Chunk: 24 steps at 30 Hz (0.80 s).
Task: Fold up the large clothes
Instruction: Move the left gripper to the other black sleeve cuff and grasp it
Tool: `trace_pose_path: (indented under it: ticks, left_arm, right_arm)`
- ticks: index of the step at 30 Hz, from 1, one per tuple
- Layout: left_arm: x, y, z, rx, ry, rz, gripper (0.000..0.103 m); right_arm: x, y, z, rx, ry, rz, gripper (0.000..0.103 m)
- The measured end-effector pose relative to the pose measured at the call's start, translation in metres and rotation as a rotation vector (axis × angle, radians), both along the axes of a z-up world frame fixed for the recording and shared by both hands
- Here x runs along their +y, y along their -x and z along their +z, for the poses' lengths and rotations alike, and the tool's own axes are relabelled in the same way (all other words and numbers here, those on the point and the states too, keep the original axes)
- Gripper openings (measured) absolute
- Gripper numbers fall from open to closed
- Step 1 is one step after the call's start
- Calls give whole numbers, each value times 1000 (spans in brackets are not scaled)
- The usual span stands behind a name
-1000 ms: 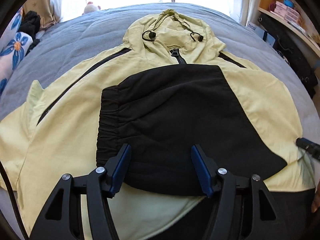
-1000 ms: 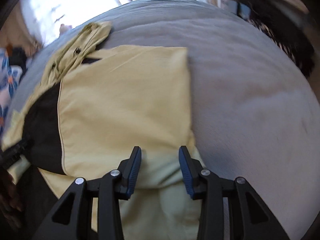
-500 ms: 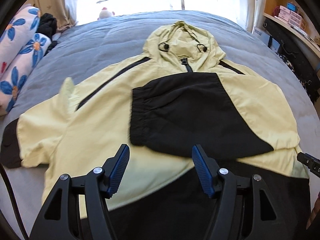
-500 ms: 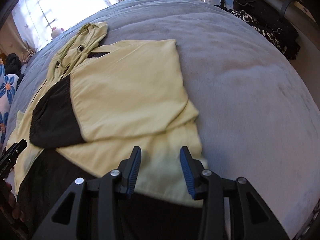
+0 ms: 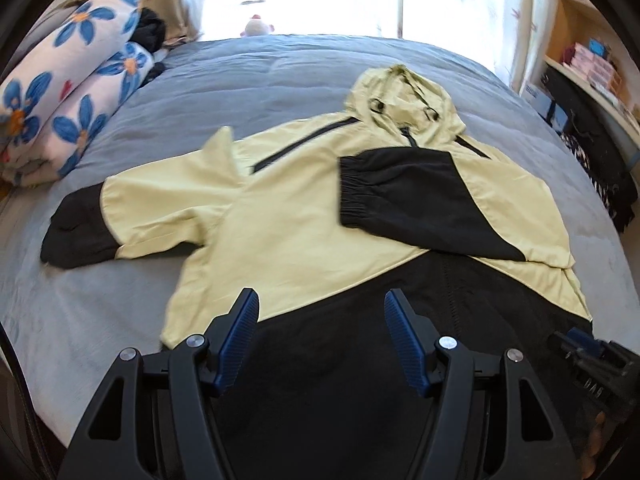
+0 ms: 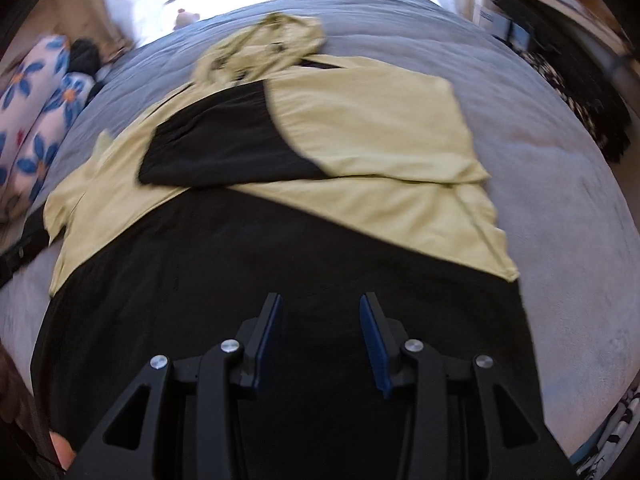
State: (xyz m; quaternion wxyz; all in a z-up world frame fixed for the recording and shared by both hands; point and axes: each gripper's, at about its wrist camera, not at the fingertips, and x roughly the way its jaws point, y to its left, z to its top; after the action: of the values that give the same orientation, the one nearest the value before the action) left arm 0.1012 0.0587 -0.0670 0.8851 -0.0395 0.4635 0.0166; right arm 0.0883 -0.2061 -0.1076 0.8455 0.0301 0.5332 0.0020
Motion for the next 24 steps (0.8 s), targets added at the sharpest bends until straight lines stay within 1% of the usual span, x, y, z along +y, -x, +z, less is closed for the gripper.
trace_pose_path:
  ticks: [3,6,9,11,13,16,17,19,24]
  left_arm:
    - [29,14,9,-14,22,30,65]
    - [57,25,14,-30,9,65,71]
    - [91,34,17,-47,-4,98,71]
    - [118,37,16,-46,1,124,71]
    - [148,37,12,-38,37,146,71]
    - [198,33,-1,-12,130,175,71]
    - [217,31,-7,-4,175,192,71]
    - [248,27,-20,6,240,220,71]
    - [320,8,-60,35,359,294,71]
  right_arm:
    - [30,9,10,-21,26,66,40]
    - [63,16,19,-46,51,133,40]
    - [95,20,28,-70,63,199,40]
    - [116,20,33,-92,73,233,40]
    - [134,20,37,-110,84,256,42]
    - [163,13,42,-147,101,290,48]
    - [171,10,42,-157,106,299,49]
    - [189,2,44,-179,122,310,49]
    - [225,-22,38,-183,99,324,49]
